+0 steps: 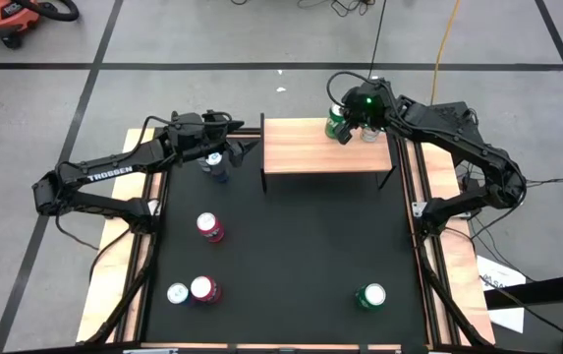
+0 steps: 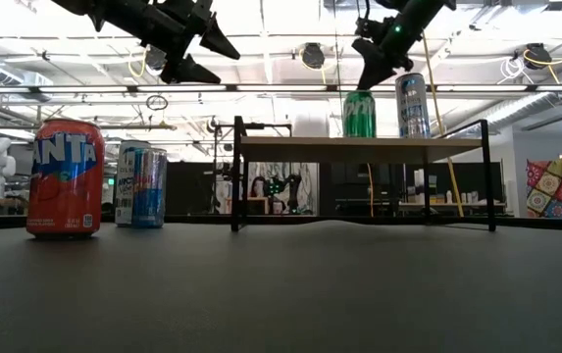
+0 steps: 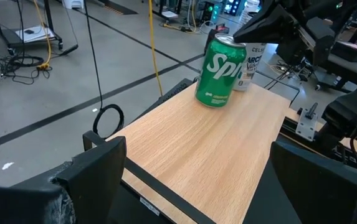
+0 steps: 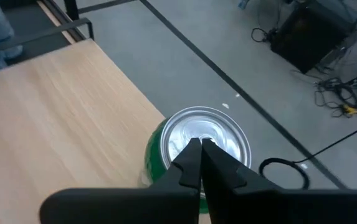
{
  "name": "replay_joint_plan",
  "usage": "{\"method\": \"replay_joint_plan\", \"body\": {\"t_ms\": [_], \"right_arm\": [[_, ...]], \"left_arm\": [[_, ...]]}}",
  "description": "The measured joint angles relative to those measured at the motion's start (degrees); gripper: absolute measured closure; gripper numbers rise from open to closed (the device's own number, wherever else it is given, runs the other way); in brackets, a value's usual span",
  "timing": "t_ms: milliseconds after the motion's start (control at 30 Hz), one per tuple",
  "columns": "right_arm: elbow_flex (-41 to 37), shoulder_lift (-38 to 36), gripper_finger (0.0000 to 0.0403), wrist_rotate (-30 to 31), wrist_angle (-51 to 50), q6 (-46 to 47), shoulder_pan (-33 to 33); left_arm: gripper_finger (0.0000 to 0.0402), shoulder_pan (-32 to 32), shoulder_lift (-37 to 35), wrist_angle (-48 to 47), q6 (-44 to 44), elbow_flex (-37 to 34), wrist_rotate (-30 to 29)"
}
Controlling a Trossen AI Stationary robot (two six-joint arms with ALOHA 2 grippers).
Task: Place canned beverage on shelf
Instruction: Put the top green soda can on the shelf, then adjust the white soda can on the shelf
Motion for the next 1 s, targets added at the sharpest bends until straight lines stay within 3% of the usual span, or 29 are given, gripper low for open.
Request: {"method": "replay_joint_plan", "body": {"t_ms": [500, 733, 1000], "right_arm": [[-0.2, -1.8, 0.0403, -1.8, 3.4, -2.0, 0.6], [-0.2, -7.0, 0.0403, -2.9, 5.2, 0.4, 0.4], [0.0, -16.2, 0.0403, -2.7, -1.2, 9.5, -3.4]], "left_arm": [[0.0006, 0.0, 0.0, 0.0, 0.0, 0.0, -0.5], [0.0006, 0.0, 0.0, -0.1, 0.0, 0.0, -0.6], [0.0006, 0.0, 0.0, -2.1, -0.1, 0.0, -0.7]]}}
